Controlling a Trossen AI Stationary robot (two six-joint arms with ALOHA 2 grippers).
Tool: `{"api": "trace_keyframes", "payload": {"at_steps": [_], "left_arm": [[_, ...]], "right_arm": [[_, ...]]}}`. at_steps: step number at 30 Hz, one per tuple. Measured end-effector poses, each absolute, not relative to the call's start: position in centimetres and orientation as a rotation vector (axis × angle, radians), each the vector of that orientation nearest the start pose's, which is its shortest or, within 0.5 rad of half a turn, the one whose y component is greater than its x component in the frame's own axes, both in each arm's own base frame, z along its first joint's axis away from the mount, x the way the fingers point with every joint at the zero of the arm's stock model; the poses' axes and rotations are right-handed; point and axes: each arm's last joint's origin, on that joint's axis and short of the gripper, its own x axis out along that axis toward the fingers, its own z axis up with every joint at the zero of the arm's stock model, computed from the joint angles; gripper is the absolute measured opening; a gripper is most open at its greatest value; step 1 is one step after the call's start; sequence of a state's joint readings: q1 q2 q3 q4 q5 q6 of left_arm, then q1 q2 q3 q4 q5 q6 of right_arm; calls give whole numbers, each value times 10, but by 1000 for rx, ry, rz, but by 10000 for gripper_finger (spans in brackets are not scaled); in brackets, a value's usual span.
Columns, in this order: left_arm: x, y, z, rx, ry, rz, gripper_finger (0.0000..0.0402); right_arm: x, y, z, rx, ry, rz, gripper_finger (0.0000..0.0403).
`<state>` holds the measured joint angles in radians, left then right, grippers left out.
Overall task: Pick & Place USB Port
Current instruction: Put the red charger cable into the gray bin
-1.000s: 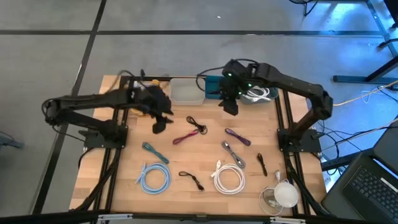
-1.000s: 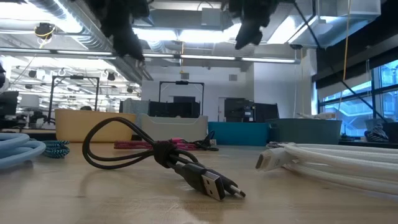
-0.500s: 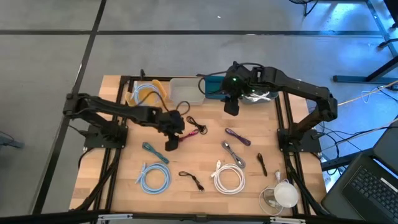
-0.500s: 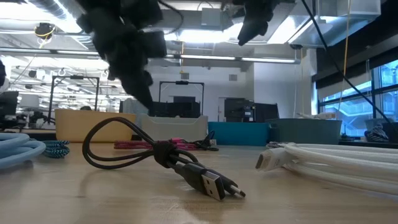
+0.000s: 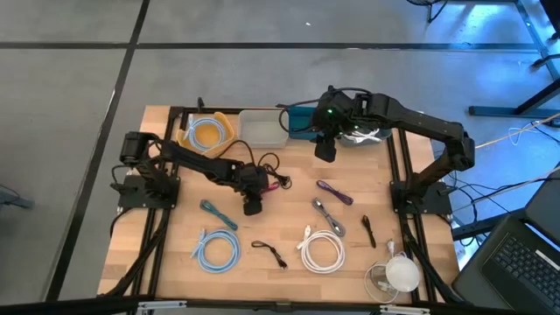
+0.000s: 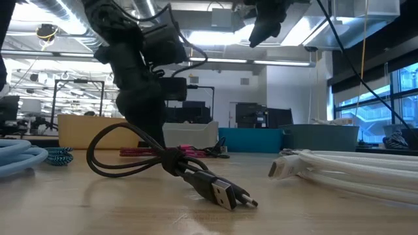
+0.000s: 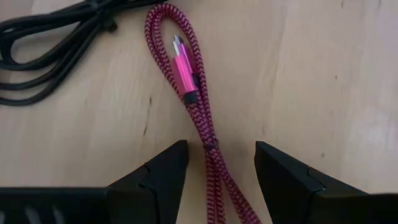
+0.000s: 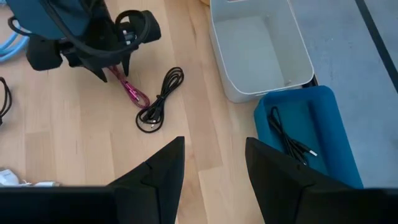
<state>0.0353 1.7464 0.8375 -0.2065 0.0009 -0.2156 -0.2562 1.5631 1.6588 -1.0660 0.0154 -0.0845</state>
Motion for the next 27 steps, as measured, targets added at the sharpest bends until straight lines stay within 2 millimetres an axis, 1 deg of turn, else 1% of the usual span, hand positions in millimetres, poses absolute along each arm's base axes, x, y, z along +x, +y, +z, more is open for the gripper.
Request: {"api": "trace_keyframes", "payload": {"at_steps": [2,3,5,8,9,12,16,17,19,23,25,27], "left_arm": [[307,11,117,-201,1120,150,159],[307,11,117,-195,1120,146,143],[306,11,119,-189,1115,147,101],[303,12,128,-184,1098,143,26],[301,12,131,-194,1103,123,18],[293,11,143,-206,1112,90,16],[280,16,174,-179,1074,81,10],[277,16,183,-164,1063,73,9],[274,21,208,-118,995,67,9],[267,40,253,34,880,148,9],[265,54,274,106,837,188,9],[262,71,291,170,810,236,9]], "right_arm": [[300,-79,371,39,975,-209,172],[300,-79,371,39,975,-209,172],[300,-79,371,40,975,-209,172],[301,-79,371,40,975,-209,172],[301,-79,371,41,975,-210,172],[301,-79,371,41,975,-210,172],[301,-79,371,41,975,-209,172],[301,-79,371,39,975,-208,172],[301,-79,371,37,968,-209,172],[302,-80,372,34,954,-210,172],[302,-80,372,32,954,-209,172],[302,-80,372,32,954,-209,172]]}}
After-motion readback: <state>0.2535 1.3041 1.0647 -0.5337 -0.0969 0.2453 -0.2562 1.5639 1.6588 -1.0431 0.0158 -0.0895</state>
